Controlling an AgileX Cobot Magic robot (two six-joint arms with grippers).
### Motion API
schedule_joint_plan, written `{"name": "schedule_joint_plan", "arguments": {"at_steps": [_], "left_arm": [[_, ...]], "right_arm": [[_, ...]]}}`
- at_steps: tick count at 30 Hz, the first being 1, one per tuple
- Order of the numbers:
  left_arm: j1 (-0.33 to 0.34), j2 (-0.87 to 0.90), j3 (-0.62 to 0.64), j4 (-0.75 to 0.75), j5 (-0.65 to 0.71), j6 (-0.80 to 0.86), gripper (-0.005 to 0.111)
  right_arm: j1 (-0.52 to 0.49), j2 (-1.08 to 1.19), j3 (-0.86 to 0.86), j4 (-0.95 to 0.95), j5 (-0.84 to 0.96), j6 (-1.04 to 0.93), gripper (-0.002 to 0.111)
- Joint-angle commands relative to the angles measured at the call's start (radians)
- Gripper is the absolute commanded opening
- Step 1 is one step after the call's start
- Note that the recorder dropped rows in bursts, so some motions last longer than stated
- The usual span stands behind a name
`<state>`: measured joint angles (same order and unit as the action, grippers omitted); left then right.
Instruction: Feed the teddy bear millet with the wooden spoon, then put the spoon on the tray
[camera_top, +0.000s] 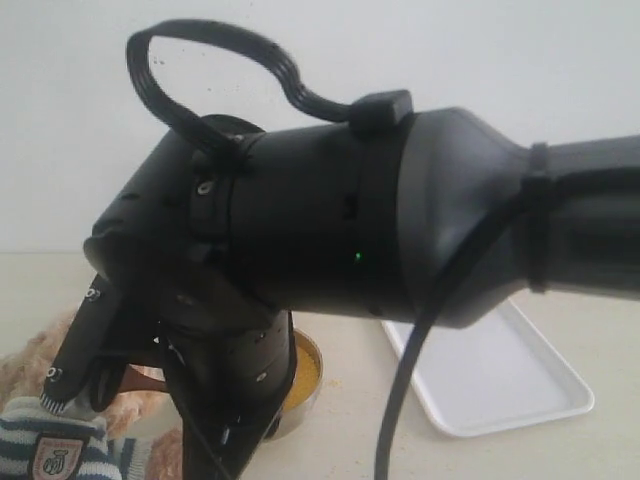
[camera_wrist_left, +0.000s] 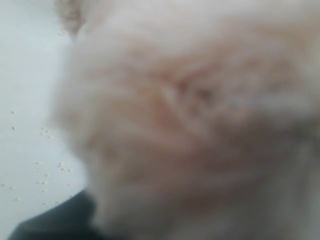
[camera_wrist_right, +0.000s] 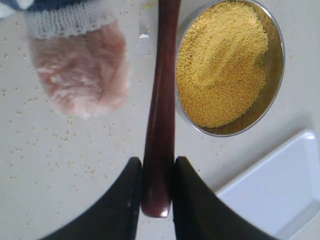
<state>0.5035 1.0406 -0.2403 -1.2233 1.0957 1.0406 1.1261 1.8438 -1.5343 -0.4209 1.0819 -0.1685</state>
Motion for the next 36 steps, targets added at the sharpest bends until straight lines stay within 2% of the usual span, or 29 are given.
{"name": "schedule_joint_plan", "arguments": {"at_steps": [1, 22, 36], "left_arm": [[0.002, -0.007, 0.001, -0.022, 0.023, 0.008, 0.004], [0.002, -0.007, 0.001, -0.022, 0.023, 0.008, 0.004], [0.002, -0.007, 0.001, -0.022, 0.023, 0.008, 0.004]], "right_arm": [[0.002, 0.004, -0.004, -0.039, 0.029, 0.009, 0.003], [0.130, 0.051, -0.004, -0.356, 0.100, 0.052, 0.003], [0.150, 0.053, -0.004, -0.477, 0.139, 0.090, 0.003]]}}
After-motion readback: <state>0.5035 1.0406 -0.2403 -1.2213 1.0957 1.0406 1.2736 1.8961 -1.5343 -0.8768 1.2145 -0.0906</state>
